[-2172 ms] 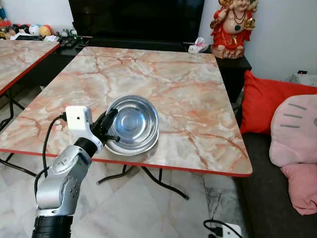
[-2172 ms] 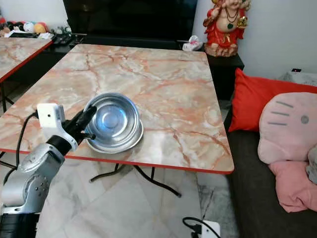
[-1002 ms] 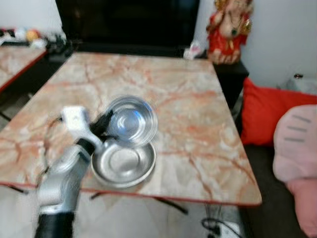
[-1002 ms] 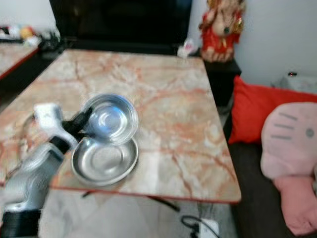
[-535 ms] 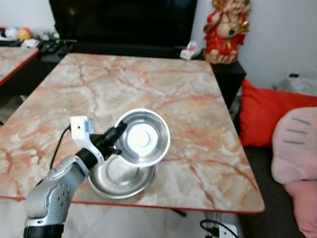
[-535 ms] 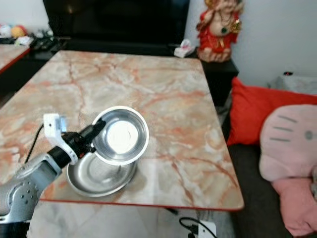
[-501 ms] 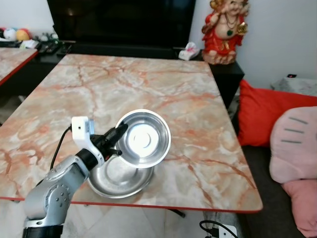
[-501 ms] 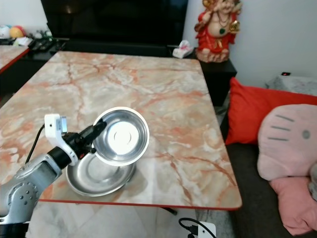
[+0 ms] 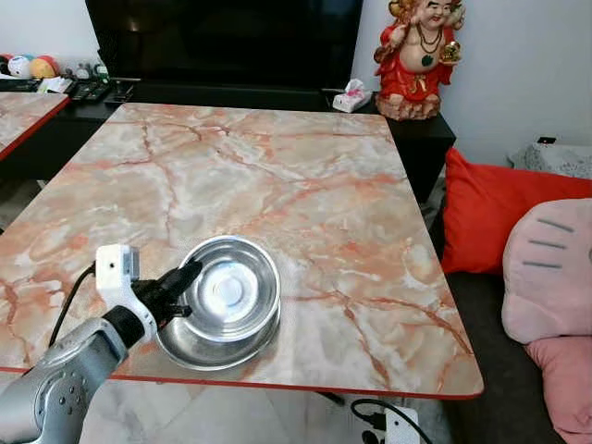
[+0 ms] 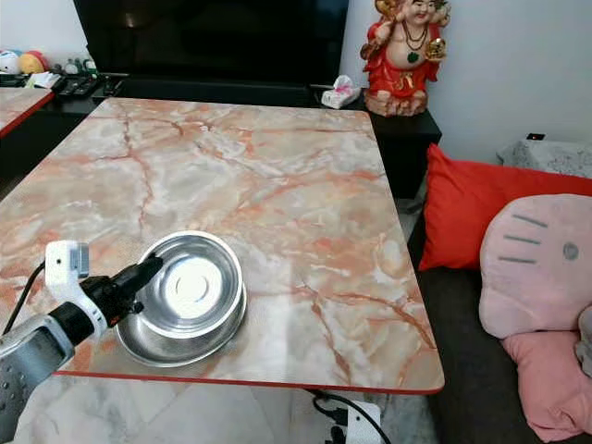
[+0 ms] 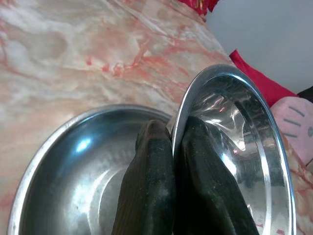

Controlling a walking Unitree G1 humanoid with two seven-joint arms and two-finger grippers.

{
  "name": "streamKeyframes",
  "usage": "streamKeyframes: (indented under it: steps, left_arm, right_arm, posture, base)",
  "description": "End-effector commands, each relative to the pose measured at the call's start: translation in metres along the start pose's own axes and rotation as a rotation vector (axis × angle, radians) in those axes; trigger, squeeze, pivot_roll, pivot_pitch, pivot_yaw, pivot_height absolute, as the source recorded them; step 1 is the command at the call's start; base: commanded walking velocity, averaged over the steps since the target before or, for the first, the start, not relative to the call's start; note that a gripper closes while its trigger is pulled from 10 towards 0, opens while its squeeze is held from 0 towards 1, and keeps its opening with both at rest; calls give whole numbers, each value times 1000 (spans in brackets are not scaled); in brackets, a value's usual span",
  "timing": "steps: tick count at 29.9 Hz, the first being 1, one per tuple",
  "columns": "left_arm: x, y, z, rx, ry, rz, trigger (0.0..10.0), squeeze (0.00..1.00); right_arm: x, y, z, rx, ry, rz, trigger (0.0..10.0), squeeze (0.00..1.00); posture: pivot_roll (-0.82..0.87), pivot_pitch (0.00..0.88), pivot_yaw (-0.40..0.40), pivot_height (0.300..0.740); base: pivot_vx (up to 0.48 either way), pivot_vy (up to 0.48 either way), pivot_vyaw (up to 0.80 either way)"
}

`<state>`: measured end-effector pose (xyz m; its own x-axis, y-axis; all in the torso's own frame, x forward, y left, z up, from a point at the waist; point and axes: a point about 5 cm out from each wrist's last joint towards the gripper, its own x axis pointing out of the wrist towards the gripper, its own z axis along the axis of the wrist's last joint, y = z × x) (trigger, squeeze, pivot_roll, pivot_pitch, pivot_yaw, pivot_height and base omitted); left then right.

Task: Setting the table

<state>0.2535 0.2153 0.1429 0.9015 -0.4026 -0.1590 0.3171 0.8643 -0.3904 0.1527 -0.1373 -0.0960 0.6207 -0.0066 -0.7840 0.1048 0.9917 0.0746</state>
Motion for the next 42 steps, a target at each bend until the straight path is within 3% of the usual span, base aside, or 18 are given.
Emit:
streamKeyframes:
  steps: [1,30,31,32,33,34,42]
  left_arm:
    - [-1,-2,0,0,3,-12,10000,0]
    - [-3,15,-11,-1,50,139,10000,16]
    - [-3,16,-11,-2,50,143,10000,47]
    - [-3,16,-11,-2,50,143,10000,180]
    - [-2,16,-11,-2,50,142,10000,180]
    - [-2,16,-11,-1,50,143,10000,369]
    - [-1,18,-12,10,51,162,10000,373]
  right_arm:
    - [-1,-7,-4,2,14,-13,10000,0]
    - [-1,-8,-3,-4,23,-15,10000,0]
    - [-1,-8,-3,-3,23,-15,10000,0]
    - [-1,-8,-3,-4,23,-14,10000,0]
    - [-1,-8,-3,-4,23,-14,10000,0]
    - [-1,-8,-3,-4,23,-14,10000,0]
    - [0,-8,-2,-1,22,-14,10000,0]
  posture:
    - [123,3,-33,740]
    - [121,15,-40,740]
    - [121,14,-40,740]
    - [120,15,-40,740]
    - [120,15,-40,740]
    - [120,15,-40,740]
    - [119,16,-41,740]
  base:
    - [0,0,0]
    - [0,0,0]
    - [0,0,0]
    - [0,0,0]
    - [0,0,0]
    - [0,0,0]
    - [0,0,0]
